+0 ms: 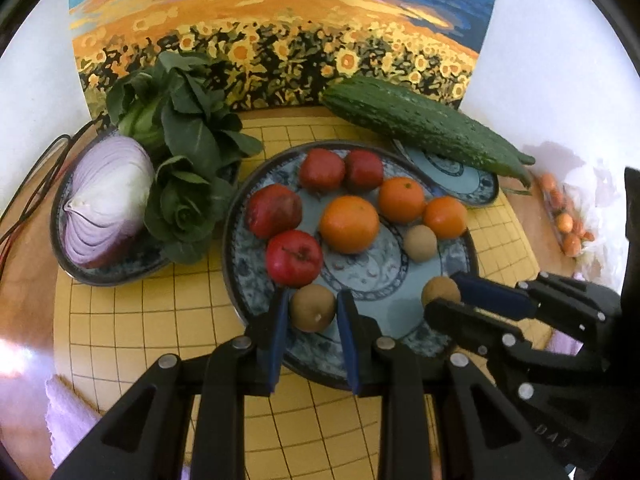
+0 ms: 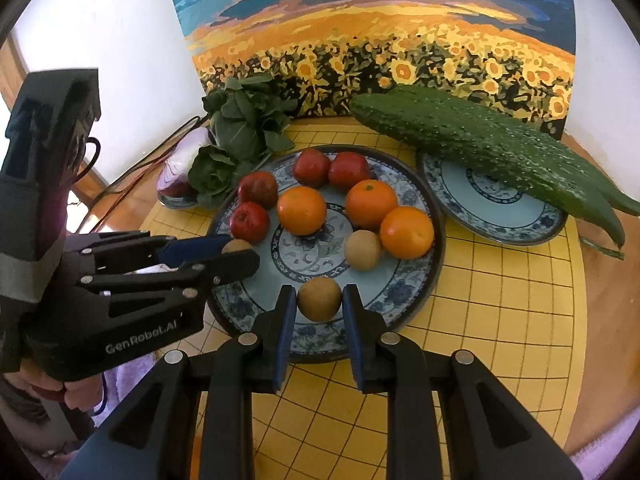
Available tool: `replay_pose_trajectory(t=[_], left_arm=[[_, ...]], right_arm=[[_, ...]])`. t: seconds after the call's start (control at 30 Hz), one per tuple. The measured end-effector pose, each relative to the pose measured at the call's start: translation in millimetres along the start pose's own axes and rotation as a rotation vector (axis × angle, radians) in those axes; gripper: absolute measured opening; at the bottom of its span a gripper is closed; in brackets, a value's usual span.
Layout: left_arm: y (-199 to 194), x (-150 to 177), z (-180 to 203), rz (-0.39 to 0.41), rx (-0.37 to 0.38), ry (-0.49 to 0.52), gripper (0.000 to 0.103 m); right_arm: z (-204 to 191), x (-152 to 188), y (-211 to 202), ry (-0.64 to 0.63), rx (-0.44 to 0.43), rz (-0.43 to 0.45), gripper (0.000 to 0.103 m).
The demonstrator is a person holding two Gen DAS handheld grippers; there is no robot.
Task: Organize fruits
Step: 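Carry both kiwis onto the large blue-and-white plate, then open both tools to release the kiwis on the plate and withdraw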
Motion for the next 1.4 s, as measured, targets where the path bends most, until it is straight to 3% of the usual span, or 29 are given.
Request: replay_pose_trajectory(t=[0.97, 1.07, 1.4], left_arm=[[7.8, -9.4, -7.6, 0.027, 0.037, -0.022, 0.026], [6.3, -7.8, -8.0, 0.021, 0.049, -0.023, 0.026], [-10.0, 3.3, 1.0, 0.017, 0.116, 0.031, 0.04]], right_arm=[[4.7, -11.2, 25.5, 0.007, 0.017, -0.006, 0.025], [6.8, -11.0, 23.2, 0.037, 0.011, -0.002, 0.029], [0.9, -1.7, -4.1, 0.08, 0.057, 0.061, 0.038]])
Point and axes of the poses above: each gripper's, at about its wrist camera, not at the fingertips, and y roughly the way its jaws point, z to its right, x to its underside, the point moved 3 cm from there along y, roughly the way its jaws point, and after that the axes turned 3 degrees about z, right-handed, at the moved point
